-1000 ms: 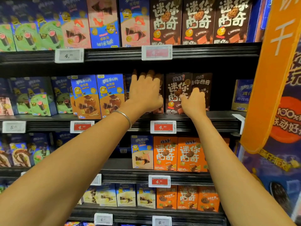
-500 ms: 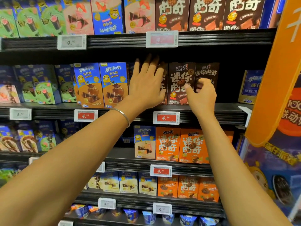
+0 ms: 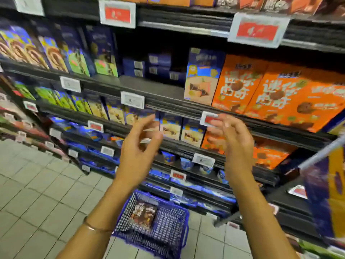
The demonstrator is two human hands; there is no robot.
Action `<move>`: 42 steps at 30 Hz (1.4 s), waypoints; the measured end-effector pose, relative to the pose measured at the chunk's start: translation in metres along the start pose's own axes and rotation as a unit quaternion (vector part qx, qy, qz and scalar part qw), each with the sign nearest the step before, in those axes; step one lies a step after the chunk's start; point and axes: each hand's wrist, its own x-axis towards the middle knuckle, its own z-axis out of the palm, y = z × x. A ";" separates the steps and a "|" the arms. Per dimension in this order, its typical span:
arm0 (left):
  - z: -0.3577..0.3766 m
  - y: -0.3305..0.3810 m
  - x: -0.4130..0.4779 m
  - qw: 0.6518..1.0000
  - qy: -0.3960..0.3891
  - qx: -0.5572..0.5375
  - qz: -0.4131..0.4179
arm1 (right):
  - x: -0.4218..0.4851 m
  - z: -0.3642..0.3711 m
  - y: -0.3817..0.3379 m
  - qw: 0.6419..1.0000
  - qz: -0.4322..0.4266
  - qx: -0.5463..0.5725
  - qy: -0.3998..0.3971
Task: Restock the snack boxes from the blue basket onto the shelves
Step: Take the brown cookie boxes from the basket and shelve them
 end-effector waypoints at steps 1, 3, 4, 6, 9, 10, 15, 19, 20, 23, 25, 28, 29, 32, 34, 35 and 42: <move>-0.010 -0.025 -0.020 0.998 0.005 -0.006 -0.054 | -0.014 -0.001 0.025 0.999 0.048 -0.017 -0.017; -0.029 -0.072 -0.055 0.987 0.012 -0.011 -0.160 | -0.044 -0.001 0.074 0.989 0.132 -0.060 -0.039; -0.038 -0.094 -0.072 0.978 0.019 -0.011 -0.208 | -0.060 0.000 0.098 0.981 0.175 -0.075 -0.043; -0.055 -0.137 -0.101 0.958 0.027 -0.018 -0.286 | -0.090 0.008 0.143 0.958 0.263 -0.104 -0.042; -0.079 -0.195 -0.134 0.928 0.022 -0.024 -0.371 | -0.131 0.031 0.205 0.904 0.401 -0.145 -0.039; -0.086 -0.214 -0.142 0.921 0.012 -0.025 -0.388 | -0.142 0.038 0.226 0.887 0.434 -0.150 -0.038; -0.096 -0.332 -0.189 0.870 0.002 -0.050 -0.490 | -0.188 0.065 0.375 0.821 0.538 -0.181 -0.059; -0.077 -0.466 -0.242 0.831 -0.001 -0.056 -0.553 | -0.224 0.068 0.545 0.768 0.598 -0.221 -0.062; -0.071 -0.503 -0.254 0.824 -0.009 -0.060 -0.563 | -0.231 0.068 0.590 0.758 0.611 -0.222 -0.059; -0.054 -0.611 -0.280 0.812 0.007 -0.065 -0.580 | -0.246 0.072 0.722 0.753 0.619 -0.216 -0.054; -0.042 -0.675 -0.289 0.809 0.008 -0.090 -0.581 | -0.249 0.074 0.800 0.759 0.611 -0.223 -0.041; -0.020 -0.748 -0.295 0.809 -0.006 -0.112 -0.577 | -0.253 0.077 0.896 0.774 0.588 -0.233 -0.022; -0.013 -0.766 -0.293 0.813 -0.019 -0.106 -0.573 | -0.254 0.079 0.921 0.780 0.579 -0.237 -0.015; 0.003 -0.796 -0.275 0.825 -0.092 -0.081 -0.552 | -0.260 0.082 0.978 0.790 0.567 -0.234 -0.010; 0.009 -0.804 -0.263 0.835 -0.119 -0.082 -0.530 | -0.267 0.083 1.004 0.784 0.561 -0.264 -0.014; 0.011 -0.807 -0.257 0.842 -0.125 -0.080 -0.519 | -0.268 0.083 1.011 0.785 0.551 -0.284 -0.016; 0.005 -0.796 -0.246 0.843 -0.123 -0.076 -0.519 | -0.260 0.064 0.991 0.816 0.471 -0.334 0.012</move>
